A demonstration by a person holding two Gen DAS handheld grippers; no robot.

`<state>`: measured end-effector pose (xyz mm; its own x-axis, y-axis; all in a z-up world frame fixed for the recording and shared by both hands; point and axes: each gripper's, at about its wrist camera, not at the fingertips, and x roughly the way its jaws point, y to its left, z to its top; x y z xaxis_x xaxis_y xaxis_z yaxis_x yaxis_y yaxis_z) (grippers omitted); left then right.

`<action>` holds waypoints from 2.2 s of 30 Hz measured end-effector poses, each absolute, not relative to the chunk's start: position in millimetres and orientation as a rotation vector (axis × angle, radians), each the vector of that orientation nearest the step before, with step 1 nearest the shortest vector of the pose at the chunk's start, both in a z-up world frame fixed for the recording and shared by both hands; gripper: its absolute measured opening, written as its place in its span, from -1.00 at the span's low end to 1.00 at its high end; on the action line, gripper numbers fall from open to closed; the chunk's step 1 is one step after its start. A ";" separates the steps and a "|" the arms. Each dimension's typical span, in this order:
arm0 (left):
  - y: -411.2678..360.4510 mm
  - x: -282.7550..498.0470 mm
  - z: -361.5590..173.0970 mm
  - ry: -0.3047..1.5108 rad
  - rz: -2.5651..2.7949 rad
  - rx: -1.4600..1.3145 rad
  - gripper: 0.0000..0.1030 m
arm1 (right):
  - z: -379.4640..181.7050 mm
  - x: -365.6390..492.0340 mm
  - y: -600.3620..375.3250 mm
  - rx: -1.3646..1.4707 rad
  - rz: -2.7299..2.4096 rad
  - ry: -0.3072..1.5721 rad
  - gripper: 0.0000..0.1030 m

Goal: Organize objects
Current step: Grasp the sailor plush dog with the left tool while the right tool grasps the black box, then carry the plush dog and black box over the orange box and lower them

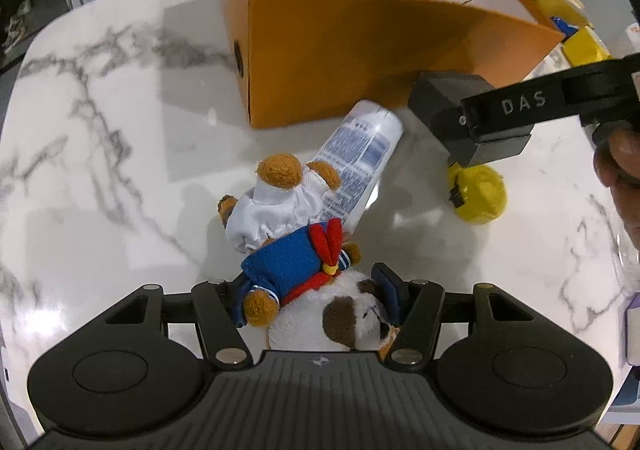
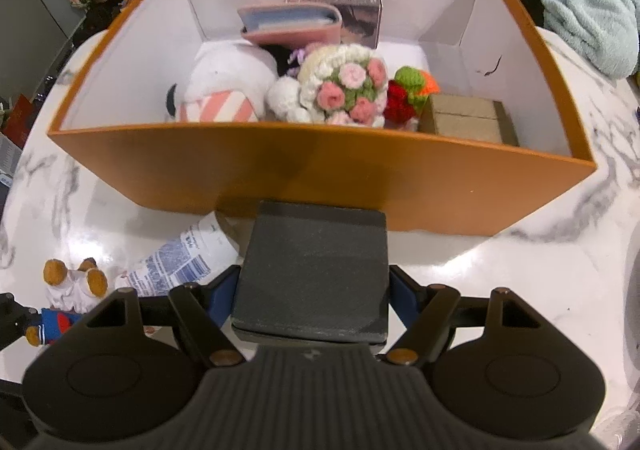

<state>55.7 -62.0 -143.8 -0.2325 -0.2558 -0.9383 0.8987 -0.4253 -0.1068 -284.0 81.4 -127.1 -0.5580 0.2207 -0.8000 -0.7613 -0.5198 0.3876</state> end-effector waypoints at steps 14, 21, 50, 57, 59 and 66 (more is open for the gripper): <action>-63.6 44.0 -93.7 0.826 -1.883 1.099 0.34 | -120.6 -254.0 58.9 -0.849 2.096 1.030 0.50; -81.2 35.9 -70.0 0.769 -1.936 1.057 0.34 | -97.3 -230.4 60.0 -0.762 2.101 1.009 0.50; -236.7 -36.9 -16.6 0.374 -2.005 0.964 0.35 | -34.5 -232.7 178.1 -0.544 2.067 0.810 0.50; -250.4 -52.5 -67.6 0.273 -1.947 1.136 0.35 | -60.3 -258.1 203.4 -0.608 2.043 0.778 0.50; -253.5 -52.0 -79.1 0.292 -1.933 1.174 0.35 | -65.3 -261.9 208.3 -0.618 2.034 0.775 0.50; -257.9 -47.9 -99.5 0.321 -1.908 1.265 0.34 | -75.8 -267.5 219.5 -0.624 2.016 0.782 0.50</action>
<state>-47.9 -257.9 -99.5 -0.1737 -0.4815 -0.8591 0.7362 -0.6429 0.2115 -267.5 219.5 -75.8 -0.5031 0.5399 -0.6748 -0.8538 -0.4316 0.2912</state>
